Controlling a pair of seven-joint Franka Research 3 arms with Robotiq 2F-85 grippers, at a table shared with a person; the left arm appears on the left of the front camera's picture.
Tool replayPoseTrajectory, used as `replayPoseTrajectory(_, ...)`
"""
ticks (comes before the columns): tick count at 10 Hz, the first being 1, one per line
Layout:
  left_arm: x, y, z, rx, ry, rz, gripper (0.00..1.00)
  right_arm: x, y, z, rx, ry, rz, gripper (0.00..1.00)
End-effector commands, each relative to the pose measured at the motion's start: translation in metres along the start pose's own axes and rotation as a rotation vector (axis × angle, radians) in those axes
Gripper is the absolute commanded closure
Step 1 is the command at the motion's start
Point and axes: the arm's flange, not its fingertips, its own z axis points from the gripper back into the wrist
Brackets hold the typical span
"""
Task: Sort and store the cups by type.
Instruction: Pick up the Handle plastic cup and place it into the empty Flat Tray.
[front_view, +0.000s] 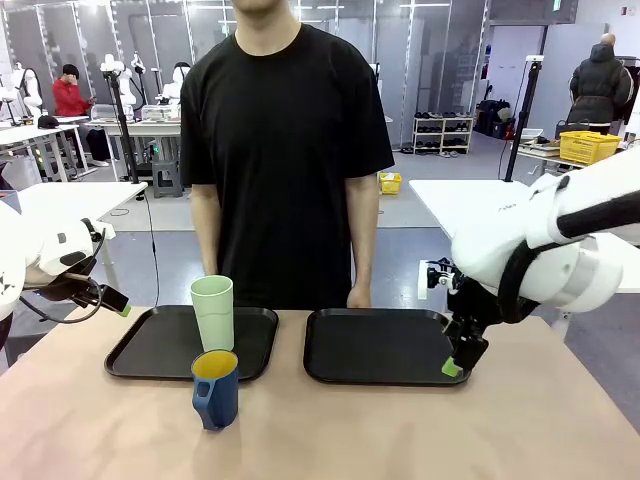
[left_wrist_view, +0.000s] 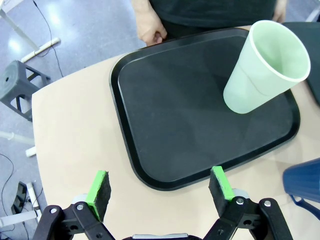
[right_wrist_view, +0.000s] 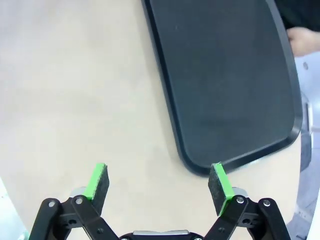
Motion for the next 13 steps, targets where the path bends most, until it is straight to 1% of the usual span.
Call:
replayPoseTrajectory(1, 0.001, 0.000, 0.002, -0.002, -0.006, 0.000, 0.00, 0.010, 0.000, 0.004, 0.035, 0.060, -0.022, 0.00)
replayPoseTrajectory(2, 0.001, 0.000, 0.002, -0.002, -0.006, 0.000, 0.00, 0.011, -0.004, -0.002, 0.020, 0.081, -0.052, 0.00)
replayPoseTrajectory(3, 0.001, 0.000, 0.002, -0.002, -0.006, 0.000, 0.00, 0.013, -0.009, -0.010, 0.039, 0.072, -0.053, 0.00)
replayPoseTrajectory(4, 0.001, 0.000, 0.002, -0.002, -0.006, 0.000, 0.00, 0.002, 0.002, 0.001, 0.014, 0.055, -0.015, 0.00)
replayPoseTrajectory(13, 0.001, 0.000, 0.002, -0.002, -0.006, 0.000, 0.00, 0.002, 0.002, 0.001, 0.014, 0.055, -0.015, 0.00)
